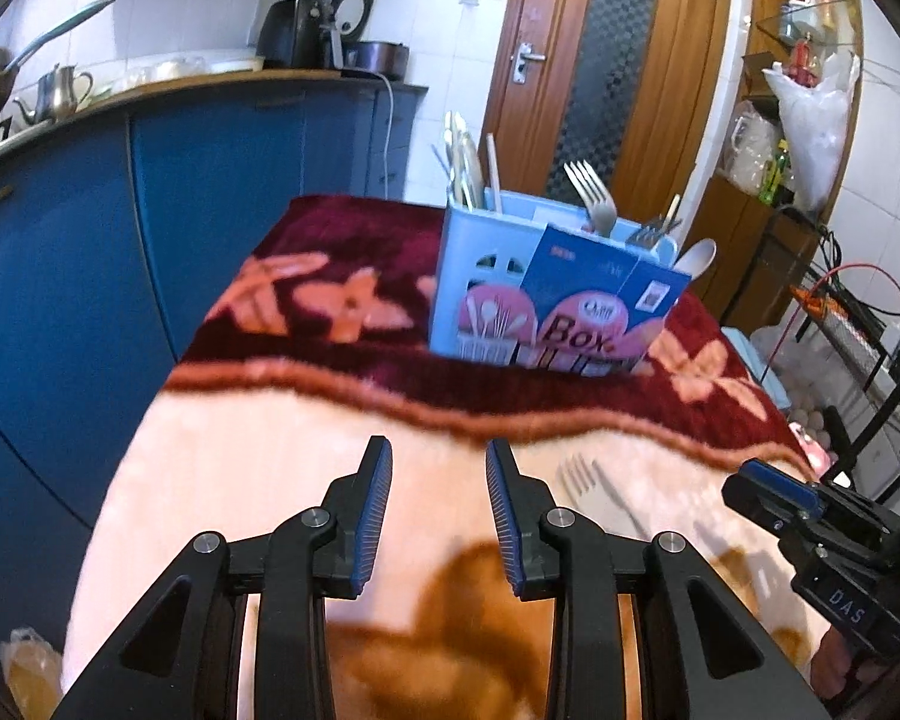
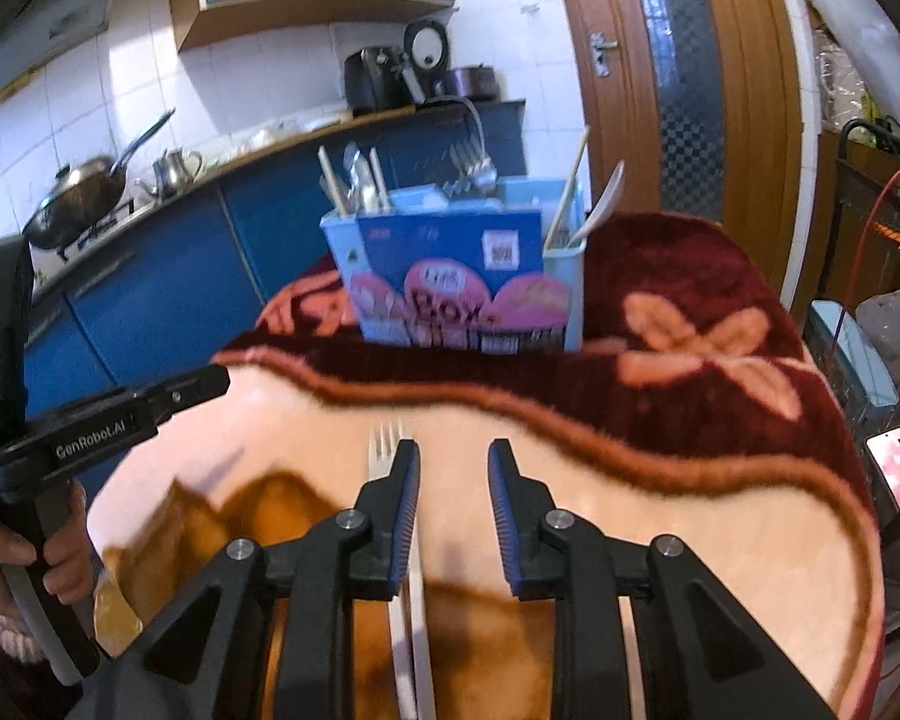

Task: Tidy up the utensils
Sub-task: 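Move both open tools back over the white plastic fork and metal knife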

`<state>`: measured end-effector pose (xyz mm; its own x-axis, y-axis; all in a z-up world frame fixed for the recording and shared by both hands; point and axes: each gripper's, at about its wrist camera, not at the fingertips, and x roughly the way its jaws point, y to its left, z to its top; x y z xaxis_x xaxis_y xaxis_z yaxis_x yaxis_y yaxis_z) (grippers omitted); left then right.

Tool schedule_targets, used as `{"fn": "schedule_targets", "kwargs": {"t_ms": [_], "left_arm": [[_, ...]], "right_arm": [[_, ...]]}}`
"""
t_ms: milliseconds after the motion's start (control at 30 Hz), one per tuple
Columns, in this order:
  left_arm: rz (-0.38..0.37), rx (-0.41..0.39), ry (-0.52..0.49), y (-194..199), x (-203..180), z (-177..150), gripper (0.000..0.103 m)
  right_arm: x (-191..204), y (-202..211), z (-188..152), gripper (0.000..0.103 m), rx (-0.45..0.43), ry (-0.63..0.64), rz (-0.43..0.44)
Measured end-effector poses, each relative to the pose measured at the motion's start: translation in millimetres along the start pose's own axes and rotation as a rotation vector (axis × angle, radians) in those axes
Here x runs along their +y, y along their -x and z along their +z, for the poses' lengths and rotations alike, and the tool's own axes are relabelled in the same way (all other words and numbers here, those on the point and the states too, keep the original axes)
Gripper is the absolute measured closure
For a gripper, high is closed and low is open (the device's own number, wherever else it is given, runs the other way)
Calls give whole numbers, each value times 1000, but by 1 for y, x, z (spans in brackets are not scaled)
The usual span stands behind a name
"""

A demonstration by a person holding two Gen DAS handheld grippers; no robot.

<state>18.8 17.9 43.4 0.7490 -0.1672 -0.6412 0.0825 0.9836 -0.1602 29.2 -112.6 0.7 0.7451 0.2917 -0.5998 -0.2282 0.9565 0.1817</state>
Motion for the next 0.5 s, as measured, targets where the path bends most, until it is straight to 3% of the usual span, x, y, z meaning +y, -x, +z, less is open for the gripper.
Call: {"fn": "schedule_targets", "kwargs": {"t_ms": [400,500], "left_arm": [[17,36,32,0,12,-17,70],[18,41,39,0,14,-18,70]], "right_arm": [[6,-35,-13,77,196,7,26],[8,-40,-11,77,212,20,24]]}}
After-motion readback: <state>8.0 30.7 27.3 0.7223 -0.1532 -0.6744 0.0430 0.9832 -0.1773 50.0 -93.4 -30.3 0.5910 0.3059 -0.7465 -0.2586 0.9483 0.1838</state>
